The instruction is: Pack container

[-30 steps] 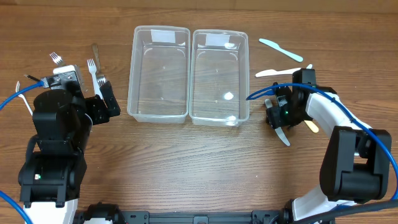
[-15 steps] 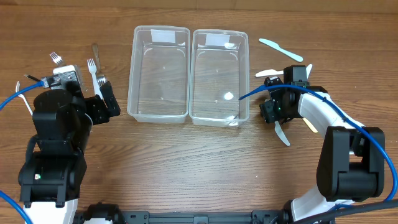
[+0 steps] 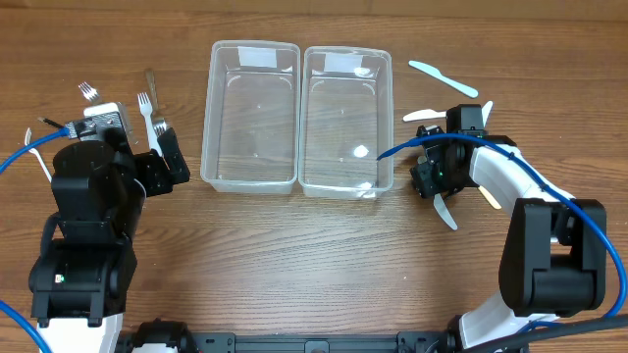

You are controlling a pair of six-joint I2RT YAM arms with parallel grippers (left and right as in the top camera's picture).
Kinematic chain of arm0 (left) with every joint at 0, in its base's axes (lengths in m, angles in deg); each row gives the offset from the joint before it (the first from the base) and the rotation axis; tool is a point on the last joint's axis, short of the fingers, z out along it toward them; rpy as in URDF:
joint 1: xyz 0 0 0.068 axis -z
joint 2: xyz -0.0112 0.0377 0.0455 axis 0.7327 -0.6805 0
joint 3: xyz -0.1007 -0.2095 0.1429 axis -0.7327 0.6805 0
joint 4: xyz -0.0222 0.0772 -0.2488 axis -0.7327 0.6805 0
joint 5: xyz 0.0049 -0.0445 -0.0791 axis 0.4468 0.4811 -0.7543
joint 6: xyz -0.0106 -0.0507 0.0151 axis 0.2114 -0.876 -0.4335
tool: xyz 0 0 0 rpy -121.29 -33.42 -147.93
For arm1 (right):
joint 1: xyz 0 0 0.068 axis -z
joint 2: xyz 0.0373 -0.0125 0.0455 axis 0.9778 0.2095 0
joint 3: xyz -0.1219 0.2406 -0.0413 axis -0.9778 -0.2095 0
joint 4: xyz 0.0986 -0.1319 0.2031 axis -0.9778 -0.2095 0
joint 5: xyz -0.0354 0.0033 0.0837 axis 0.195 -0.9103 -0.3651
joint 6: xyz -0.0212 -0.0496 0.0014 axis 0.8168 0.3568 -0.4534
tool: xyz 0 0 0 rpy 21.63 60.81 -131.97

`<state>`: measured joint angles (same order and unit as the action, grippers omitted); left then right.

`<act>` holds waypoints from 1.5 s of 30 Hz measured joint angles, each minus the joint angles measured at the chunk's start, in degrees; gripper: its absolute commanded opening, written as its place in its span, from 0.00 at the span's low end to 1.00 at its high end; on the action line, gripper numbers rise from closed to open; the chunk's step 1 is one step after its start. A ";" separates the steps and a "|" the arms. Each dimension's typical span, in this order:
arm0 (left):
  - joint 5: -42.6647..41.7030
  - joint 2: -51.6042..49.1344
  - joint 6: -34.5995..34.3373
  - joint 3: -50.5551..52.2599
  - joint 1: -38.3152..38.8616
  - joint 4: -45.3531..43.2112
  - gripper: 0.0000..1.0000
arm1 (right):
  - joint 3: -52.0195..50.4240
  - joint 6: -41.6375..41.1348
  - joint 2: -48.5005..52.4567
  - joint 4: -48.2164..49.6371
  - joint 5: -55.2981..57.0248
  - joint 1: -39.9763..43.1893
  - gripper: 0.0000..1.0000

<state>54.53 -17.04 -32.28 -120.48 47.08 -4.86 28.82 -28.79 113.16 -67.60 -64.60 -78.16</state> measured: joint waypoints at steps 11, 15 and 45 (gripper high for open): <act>0.00 0.00 0.00 0.00 0.00 0.00 1.00 | 0.09 0.07 0.35 1.46 1.03 0.17 0.24; 0.00 0.00 0.00 0.00 0.00 0.00 1.00 | 0.11 0.07 0.37 1.57 1.07 0.17 0.20; 0.00 0.02 0.00 0.00 0.00 0.02 1.00 | 17.99 -12.44 2.84 -10.38 1.27 0.15 0.04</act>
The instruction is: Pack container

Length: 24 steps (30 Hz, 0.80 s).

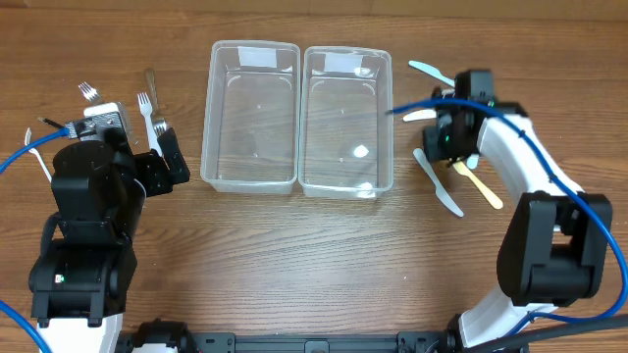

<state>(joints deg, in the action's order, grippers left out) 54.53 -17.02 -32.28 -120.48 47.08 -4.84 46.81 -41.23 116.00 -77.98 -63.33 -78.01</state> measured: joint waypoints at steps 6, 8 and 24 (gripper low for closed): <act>0.00 -0.02 0.00 0.00 0.00 -0.09 1.00 | 11.89 -4.74 0.22 -4.81 0.81 0.00 0.04; 0.00 0.00 0.00 0.00 0.00 -0.07 1.00 | 12.81 -5.29 0.22 -5.75 1.01 0.00 0.04; 0.00 -0.02 0.00 0.00 0.00 -0.07 1.00 | 12.59 5.18 0.22 -16.20 1.42 0.02 0.69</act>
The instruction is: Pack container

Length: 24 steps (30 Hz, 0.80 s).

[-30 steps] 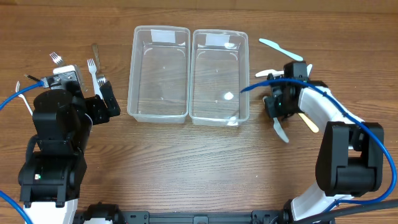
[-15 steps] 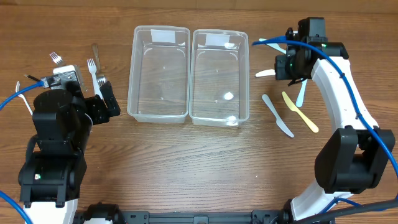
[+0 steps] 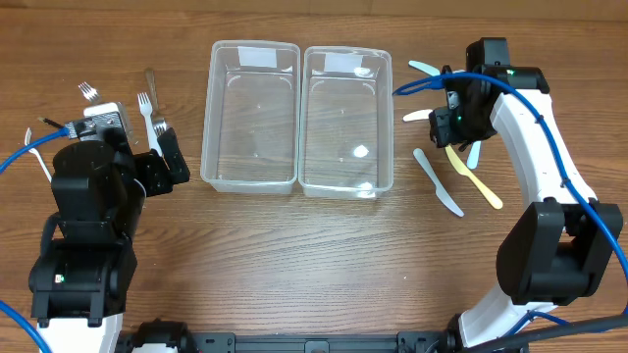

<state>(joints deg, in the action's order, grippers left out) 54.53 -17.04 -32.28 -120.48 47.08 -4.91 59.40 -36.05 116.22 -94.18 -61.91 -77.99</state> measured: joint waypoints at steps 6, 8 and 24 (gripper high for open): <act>0.00 0.00 0.00 0.00 0.00 0.00 1.00 | 0.00 3.17 2.05 -0.28 -0.02 -0.02 0.70; 0.00 0.00 0.00 0.00 0.00 0.00 1.00 | 0.00 3.56 4.48 -0.42 0.00 -0.02 0.70; 0.00 0.00 0.00 0.00 0.00 0.00 1.00 | -0.22 4.42 12.31 -0.46 0.00 0.00 0.70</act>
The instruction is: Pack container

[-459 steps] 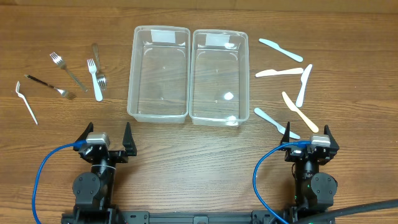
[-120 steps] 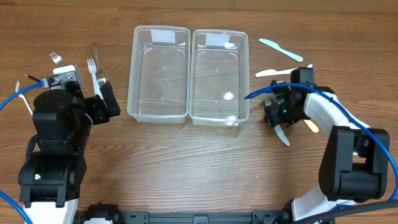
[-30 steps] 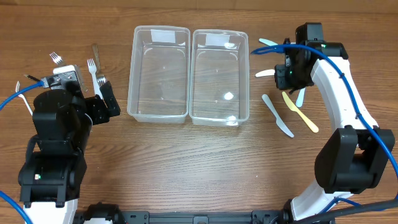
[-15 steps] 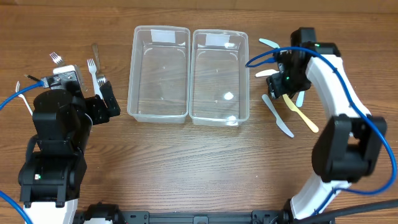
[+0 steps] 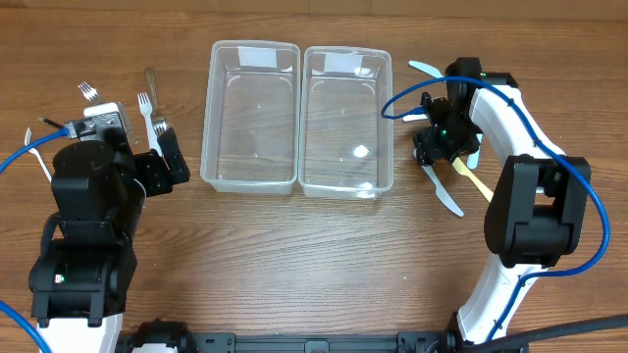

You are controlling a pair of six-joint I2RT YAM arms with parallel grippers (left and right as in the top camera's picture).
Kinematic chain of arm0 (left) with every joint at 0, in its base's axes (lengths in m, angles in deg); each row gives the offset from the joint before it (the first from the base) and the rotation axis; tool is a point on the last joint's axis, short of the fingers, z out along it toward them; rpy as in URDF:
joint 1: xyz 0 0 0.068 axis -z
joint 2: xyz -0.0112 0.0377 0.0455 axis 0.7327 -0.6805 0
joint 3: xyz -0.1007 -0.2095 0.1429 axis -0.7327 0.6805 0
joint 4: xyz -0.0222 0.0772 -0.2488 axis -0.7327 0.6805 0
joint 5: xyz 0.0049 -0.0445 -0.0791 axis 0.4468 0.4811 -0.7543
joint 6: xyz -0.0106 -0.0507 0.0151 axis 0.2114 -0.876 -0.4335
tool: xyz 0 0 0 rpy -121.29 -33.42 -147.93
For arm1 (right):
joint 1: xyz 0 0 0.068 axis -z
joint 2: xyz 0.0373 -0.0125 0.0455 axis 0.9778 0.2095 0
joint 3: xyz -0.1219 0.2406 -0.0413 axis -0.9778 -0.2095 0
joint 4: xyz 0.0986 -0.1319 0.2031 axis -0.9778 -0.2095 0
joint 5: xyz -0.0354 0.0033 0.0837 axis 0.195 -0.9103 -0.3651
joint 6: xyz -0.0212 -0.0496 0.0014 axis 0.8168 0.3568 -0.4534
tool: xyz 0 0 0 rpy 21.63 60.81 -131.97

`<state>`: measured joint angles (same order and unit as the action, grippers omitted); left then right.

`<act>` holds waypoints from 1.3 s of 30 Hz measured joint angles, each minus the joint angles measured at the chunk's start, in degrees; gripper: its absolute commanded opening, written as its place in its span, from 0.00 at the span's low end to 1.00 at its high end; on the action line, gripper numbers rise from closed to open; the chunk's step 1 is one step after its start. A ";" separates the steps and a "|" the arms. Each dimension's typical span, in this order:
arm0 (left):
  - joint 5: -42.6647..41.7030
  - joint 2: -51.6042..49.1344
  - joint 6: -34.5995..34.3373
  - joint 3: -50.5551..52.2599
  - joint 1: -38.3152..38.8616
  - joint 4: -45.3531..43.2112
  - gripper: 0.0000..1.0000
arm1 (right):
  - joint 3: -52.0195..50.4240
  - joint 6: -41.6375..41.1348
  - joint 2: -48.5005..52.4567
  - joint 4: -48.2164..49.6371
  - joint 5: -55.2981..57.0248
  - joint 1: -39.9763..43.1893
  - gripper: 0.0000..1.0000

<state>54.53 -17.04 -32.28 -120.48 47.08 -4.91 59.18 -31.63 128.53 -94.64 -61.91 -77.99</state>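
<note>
Two clear plastic containers stand side by side at the table's middle, the left container (image 5: 250,113) and the right container (image 5: 345,118), both empty. My right gripper (image 5: 430,149) hangs just right of the right container, over the upper end of a white knife (image 5: 446,196); its fingers look open with nothing in them. A yellow knife (image 5: 478,183) lies beside the white one, and a pale blue knife (image 5: 426,70) lies further back. My left gripper (image 5: 169,157) rests left of the containers, its jaws seen side-on.
Several forks lie at the far left: one (image 5: 147,106) near the left container, one (image 5: 88,92) behind the left arm, one (image 5: 39,157) at the table's left edge. A blue cable (image 5: 402,98) loops from the right arm over the right container's edge.
My right gripper has moved forward and a little left, from beside the pale blue knife at the back to over the white knife's upper end. The left arm is unchanged.
My right gripper first stood low by the right container's front corner, over the white knife. Then it was further back beside the container, then further back still near the pale blue knife. Now it is forward again over the white knife. The containers stayed empty.
</note>
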 measured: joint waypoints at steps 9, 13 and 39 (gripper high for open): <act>0.00 0.00 0.00 0.00 0.00 0.00 1.00 | 0.00 -0.02 0.00 0.44 -0.02 -0.02 0.70; 0.00 0.00 0.00 0.00 0.00 0.00 1.00 | 0.00 -0.04 0.00 0.57 -0.02 -0.02 0.70; 0.00 0.02 0.00 0.00 0.00 0.00 1.00 | -0.04 0.00 3.91 1.40 -1.57 -0.02 0.69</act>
<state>54.53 -17.02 -32.28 -120.48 47.08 -4.91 59.14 -31.63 132.44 -93.24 -63.49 -78.01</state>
